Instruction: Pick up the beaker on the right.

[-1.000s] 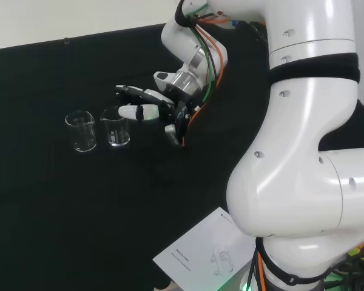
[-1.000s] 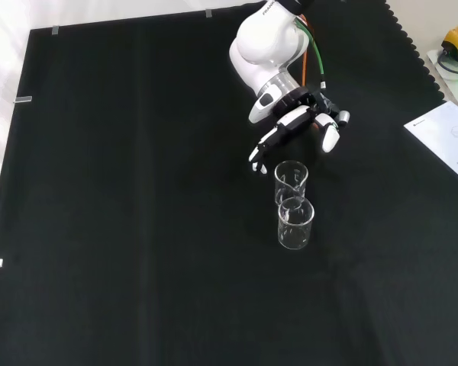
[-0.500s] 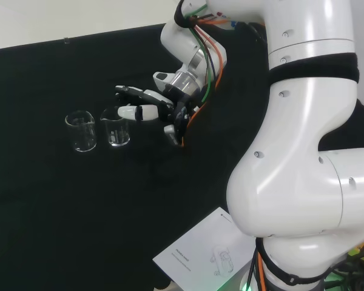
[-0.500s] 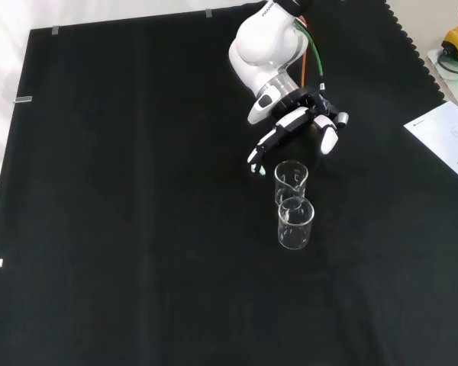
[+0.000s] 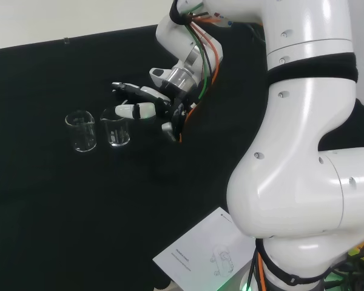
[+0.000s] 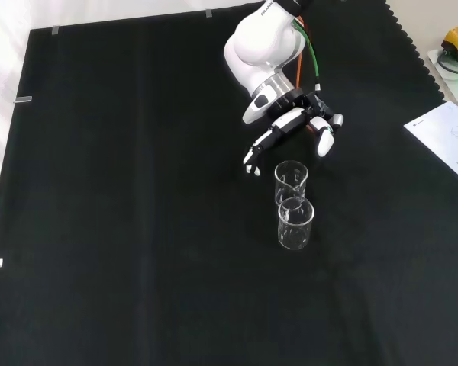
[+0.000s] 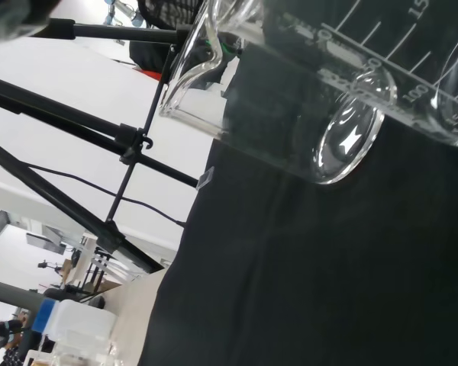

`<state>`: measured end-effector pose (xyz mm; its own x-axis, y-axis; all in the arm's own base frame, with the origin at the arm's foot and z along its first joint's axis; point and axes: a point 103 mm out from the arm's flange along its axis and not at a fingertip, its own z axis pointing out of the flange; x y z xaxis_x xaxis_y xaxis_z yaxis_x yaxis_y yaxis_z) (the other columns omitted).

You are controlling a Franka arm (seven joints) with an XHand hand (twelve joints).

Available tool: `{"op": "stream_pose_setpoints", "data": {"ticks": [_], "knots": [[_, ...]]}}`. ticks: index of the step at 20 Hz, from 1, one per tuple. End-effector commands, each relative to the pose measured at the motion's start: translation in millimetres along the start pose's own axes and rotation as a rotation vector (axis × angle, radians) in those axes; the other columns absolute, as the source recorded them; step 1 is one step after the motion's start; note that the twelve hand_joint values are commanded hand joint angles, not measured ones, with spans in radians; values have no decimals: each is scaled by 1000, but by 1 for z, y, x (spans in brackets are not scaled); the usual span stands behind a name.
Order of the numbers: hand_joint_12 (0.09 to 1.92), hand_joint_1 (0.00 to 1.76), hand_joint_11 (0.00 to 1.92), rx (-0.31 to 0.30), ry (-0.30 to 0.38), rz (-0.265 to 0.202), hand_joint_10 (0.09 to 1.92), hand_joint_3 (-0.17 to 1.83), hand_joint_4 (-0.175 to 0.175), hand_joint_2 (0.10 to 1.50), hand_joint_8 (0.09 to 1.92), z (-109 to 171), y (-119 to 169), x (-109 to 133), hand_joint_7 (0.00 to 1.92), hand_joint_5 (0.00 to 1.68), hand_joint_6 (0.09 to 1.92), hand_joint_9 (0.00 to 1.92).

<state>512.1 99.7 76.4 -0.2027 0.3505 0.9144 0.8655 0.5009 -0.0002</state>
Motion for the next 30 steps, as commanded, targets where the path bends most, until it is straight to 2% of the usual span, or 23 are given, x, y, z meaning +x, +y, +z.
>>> {"op": "stream_pose_setpoints", "data": {"ticks": [1, 6, 15, 24, 30], "knots": [[1328, 684, 0, -1, -10, 1, 797, 904, -119, 304, 465, -1, 0, -2, 0, 10, 87, 0], [1326, 677, 0, -25, -11, -5, 799, 903, -119, 302, 466, -6, 0, -6, 0, 9, 87, 0], [1322, 665, 0, -30, -109, -20, 801, 902, -118, 301, 468, -8, 6, -3, 0, 8, 87, 0], [1319, 664, 0, -11, -113, -6, 805, 900, -118, 301, 469, -2, 6, -10, 0, 8, 87, 0], [1315, 664, 0, -33, -143, -11, 808, 899, -118, 301, 469, -2, 6, -11, 0, 8, 87, 0]]}}
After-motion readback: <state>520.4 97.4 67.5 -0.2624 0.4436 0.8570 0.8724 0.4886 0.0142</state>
